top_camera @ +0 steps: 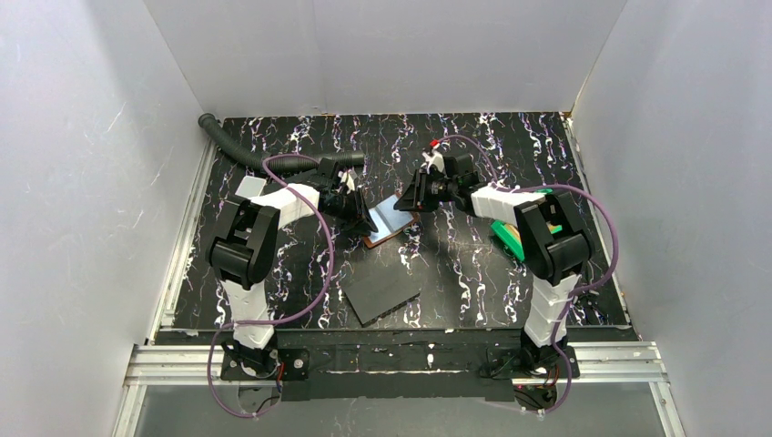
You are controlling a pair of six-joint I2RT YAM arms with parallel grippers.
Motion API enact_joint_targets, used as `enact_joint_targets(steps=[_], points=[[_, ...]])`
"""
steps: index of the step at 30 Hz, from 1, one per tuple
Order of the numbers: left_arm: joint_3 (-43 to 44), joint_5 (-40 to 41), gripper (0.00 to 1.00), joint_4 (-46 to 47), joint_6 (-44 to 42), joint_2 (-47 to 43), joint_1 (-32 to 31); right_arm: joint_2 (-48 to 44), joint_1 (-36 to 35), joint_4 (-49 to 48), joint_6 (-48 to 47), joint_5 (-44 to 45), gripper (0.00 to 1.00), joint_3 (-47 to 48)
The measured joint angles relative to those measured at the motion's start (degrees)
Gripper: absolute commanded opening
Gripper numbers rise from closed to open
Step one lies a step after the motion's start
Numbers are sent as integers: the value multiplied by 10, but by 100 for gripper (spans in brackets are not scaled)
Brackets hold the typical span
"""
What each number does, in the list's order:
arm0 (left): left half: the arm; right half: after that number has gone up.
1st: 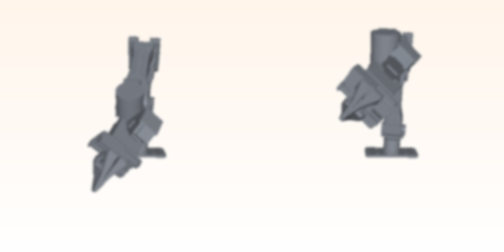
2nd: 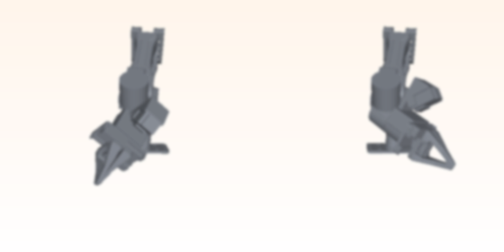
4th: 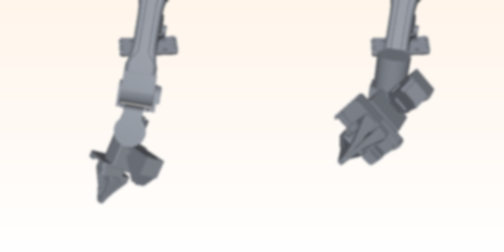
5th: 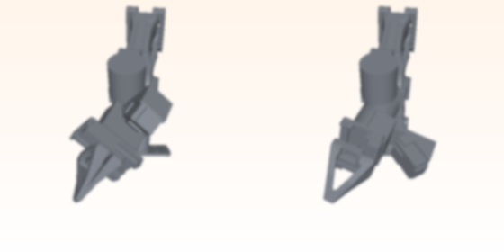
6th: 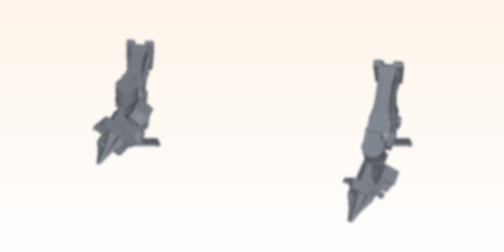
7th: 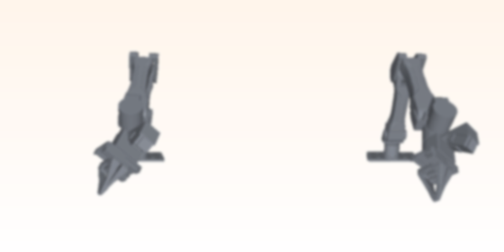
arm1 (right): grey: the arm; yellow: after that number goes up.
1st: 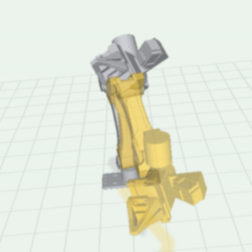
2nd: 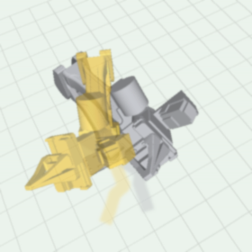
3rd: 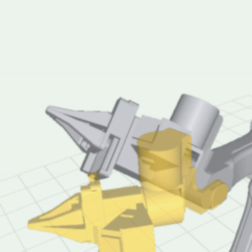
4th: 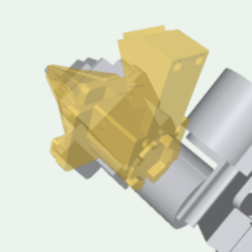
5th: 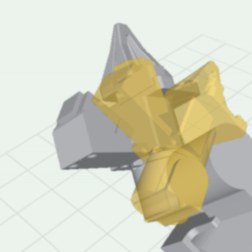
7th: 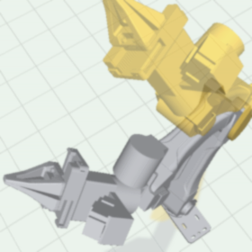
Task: Put the credit cards into the card holder
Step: Open the card holder at the center of the board.
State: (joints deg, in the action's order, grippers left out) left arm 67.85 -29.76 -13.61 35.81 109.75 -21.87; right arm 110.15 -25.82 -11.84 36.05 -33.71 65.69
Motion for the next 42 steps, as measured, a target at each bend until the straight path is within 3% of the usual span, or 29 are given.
enact_joint_targets(steps=[8,14,19,27,35,42], points=[[0,5,29,3,0,0,0,17,-26,5,-10,-26,33,14],[0,15,29,3,-3,8,0,99,-23,-135,64,-82,35,0],[0,13,30,3,-7,12,1,140,14,-233,124,-132,46,-40],[5,6,49,-3,-11,8,1,88,7,-97,39,-85,57,-9],[37,-9,60,-36,-26,4,0,14,11,41,-33,-44,76,8],[53,-39,67,-48,-26,-20,0,-86,26,186,-114,24,82,26]])
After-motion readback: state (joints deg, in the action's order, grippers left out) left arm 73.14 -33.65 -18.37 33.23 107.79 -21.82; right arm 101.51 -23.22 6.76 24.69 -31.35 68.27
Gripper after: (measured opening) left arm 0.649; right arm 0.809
